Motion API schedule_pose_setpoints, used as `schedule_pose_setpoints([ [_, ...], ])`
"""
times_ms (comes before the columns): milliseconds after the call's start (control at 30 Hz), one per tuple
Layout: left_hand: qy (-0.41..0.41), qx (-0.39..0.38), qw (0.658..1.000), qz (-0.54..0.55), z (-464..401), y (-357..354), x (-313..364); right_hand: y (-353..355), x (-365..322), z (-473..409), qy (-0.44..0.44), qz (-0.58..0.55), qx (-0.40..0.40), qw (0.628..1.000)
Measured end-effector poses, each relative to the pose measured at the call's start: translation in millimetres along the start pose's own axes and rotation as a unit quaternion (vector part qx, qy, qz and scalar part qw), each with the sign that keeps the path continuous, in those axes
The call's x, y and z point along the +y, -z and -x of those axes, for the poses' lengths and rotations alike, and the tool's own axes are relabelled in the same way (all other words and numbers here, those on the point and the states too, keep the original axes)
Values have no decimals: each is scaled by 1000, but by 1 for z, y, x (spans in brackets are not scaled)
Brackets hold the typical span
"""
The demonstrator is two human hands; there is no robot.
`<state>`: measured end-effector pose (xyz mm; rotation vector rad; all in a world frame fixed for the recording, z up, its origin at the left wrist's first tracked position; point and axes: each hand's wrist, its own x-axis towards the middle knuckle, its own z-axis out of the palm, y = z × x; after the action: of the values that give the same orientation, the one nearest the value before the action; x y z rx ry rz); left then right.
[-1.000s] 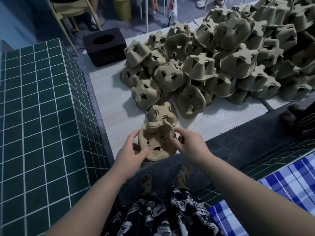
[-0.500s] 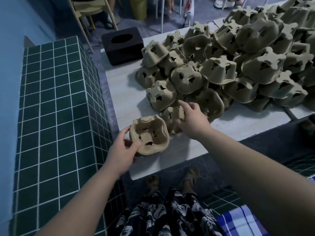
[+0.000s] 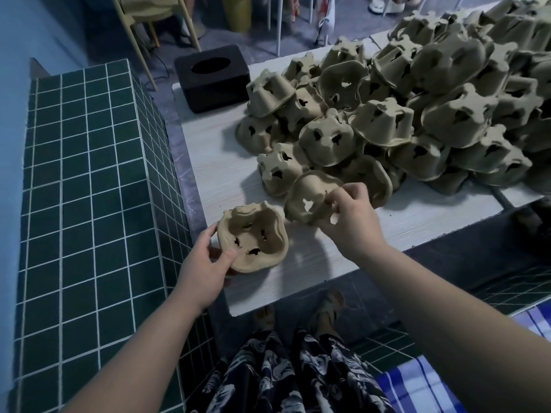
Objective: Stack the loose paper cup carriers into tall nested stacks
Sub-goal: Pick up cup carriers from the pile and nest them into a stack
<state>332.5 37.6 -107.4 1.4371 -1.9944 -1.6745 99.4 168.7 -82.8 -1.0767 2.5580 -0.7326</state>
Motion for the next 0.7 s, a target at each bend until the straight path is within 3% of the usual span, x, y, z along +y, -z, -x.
schedule_pose_setpoints([
  [67, -2, -3, 1000, 9, 2, -2, 2, 0, 1, 6, 28, 1, 42, 999],
  [200, -8, -7, 1000, 8, 3, -5, 3, -11, 9, 21, 76, 27, 23, 997],
  [333, -4, -6, 1000, -7, 6, -5, 2, -6, 9, 28, -38, -63, 39, 997],
  [467, -4, -5, 1000, -13, 7, -4, 2, 5, 3, 22, -150, -176, 58, 971],
  [700, -3, 2, 1000, -17, 8, -4, 2, 4, 4, 5, -185, -97, 6, 978],
])
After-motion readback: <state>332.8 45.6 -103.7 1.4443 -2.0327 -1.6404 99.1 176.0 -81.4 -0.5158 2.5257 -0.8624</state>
